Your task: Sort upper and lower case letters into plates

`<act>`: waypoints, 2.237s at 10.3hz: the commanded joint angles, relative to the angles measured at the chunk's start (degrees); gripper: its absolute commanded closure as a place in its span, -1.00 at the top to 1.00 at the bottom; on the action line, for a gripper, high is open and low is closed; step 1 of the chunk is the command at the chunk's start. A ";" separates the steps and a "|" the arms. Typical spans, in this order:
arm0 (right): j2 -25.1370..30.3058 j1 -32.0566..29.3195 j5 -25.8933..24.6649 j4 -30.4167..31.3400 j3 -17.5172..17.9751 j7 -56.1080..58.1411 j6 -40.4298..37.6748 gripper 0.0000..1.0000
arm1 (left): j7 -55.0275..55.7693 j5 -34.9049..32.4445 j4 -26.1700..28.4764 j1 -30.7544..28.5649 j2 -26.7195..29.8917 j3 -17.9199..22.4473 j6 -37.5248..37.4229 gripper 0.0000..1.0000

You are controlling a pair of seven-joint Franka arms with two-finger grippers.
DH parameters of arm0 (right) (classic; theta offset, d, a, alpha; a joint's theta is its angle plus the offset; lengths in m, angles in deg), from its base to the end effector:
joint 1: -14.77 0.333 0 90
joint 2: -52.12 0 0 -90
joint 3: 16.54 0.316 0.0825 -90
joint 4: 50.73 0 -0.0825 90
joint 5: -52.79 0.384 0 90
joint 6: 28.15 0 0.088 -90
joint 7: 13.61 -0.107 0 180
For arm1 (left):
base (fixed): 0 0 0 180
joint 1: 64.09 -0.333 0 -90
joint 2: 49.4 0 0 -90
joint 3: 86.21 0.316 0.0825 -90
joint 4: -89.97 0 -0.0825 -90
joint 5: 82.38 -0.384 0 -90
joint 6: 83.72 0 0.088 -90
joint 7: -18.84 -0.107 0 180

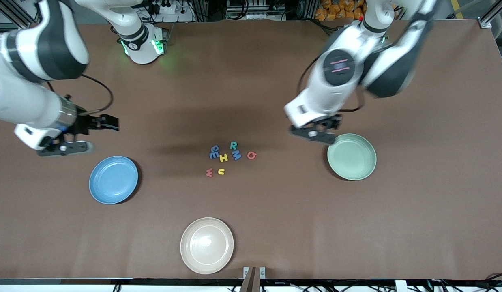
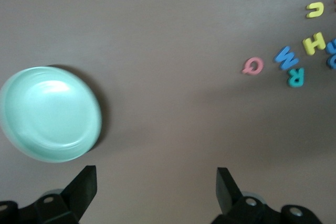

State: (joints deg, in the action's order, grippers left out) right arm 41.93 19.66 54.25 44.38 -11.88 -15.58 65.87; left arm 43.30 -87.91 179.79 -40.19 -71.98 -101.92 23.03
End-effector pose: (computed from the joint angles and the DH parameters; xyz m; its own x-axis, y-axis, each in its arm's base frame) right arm 0.5864 0.0983 0.4859 0.9721 0.1285 -0.1963 0.1246 -0.9917 -0.0322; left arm 0.5269 -0.3979 0.4158 0.9580 -0.2750 -0.0816 -0.2776 -0.9605 -0.0213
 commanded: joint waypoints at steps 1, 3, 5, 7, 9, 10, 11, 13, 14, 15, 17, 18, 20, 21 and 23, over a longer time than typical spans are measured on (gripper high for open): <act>-3.93 -0.05 0.21 -1.06 -0.27 -0.49 0.72 1.00 | 4.10 -5.09 -2.90 4.12 -7.71 0.50 6.95 1.00; -7.27 -0.40 0.21 -1.06 -0.27 -1.45 3.25 1.00 | 3.06 -5.45 -4.82 4.83 -13.59 0.59 14.50 1.00; -9.48 -0.40 0.21 -1.06 -0.27 -4.69 7.12 1.00 | 2.09 -10.17 -7.90 7.46 -19.40 0.77 19.80 1.00; -12.28 0.04 0.82 -1.06 -0.27 -6.81 12.38 1.00 | 1.91 -13.63 -7.82 8.88 -20.92 0.68 20.79 1.00; -15.37 -1.19 4.57 -0.98 -0.27 -9.54 16.71 1.00 | 2.00 -14.15 -7.82 11.68 -23.02 0.85 21.57 1.00; -15.64 -1.36 6.43 -1.32 -0.36 -10.85 16.80 1.00 | 2.00 -14.16 -7.91 11.78 -23.73 0.85 21.75 1.00; -18.16 -0.84 6.27 -3.68 -0.36 -11.03 16.89 1.00 | 2.00 -14.16 -7.82 11.78 -24.52 0.85 22.54 1.00; -22.13 -1.37 5.92 -7.65 -0.45 -10.08 16.81 1.00 | 2.78 -14.16 -7.82 11.78 -26.62 1.03 25.78 1.00; -22.93 -1.54 6.09 -8.44 -0.71 -10.94 16.89 1.00 | 2.79 -14.16 -7.82 11.95 -26.98 2.25 26.23 1.00; -23.55 -2.85 6.18 -8.79 -0.71 -11.64 16.89 1.00 | 2.79 -14.16 -7.82 12.13 -27.16 2.52 26.50 1.00; -25.21 -3.74 6.27 -8.80 -0.71 -12.26 17.50 1.00 | 3.31 -14.07 -7.82 12.74 -27.78 2.52 26.85 0.96; -24.61 -3.83 6.18 -8.80 -0.71 -11.66 18.38 1.00 | 3.84 -14.16 -7.82 12.75 -27.86 2.52 26.85 0.82; -24.52 -4.09 5.92 -12.38 -0.71 -11.56 16.73 1.00 | 3.84 -14.16 -7.82 12.83 -28.30 2.52 26.94 0.52; -24.69 -4.00 5.66 -12.58 -0.71 -11.82 16.02 1.00 | 3.84 -14.07 -7.91 12.75 -28.39 2.52 26.94 0.44; -25.39 -3.74 5.57 -11.79 -0.71 -11.57 16.71 1.00 | 3.75 -13.98 -8.17 12.83 -28.83 3.22 28.77 0.44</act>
State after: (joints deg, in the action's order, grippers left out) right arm 17.73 15.99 59.37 33.09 -12.99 -26.71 82.68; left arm 45.87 -100.46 173.18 -27.94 -99.49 -99.48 50.20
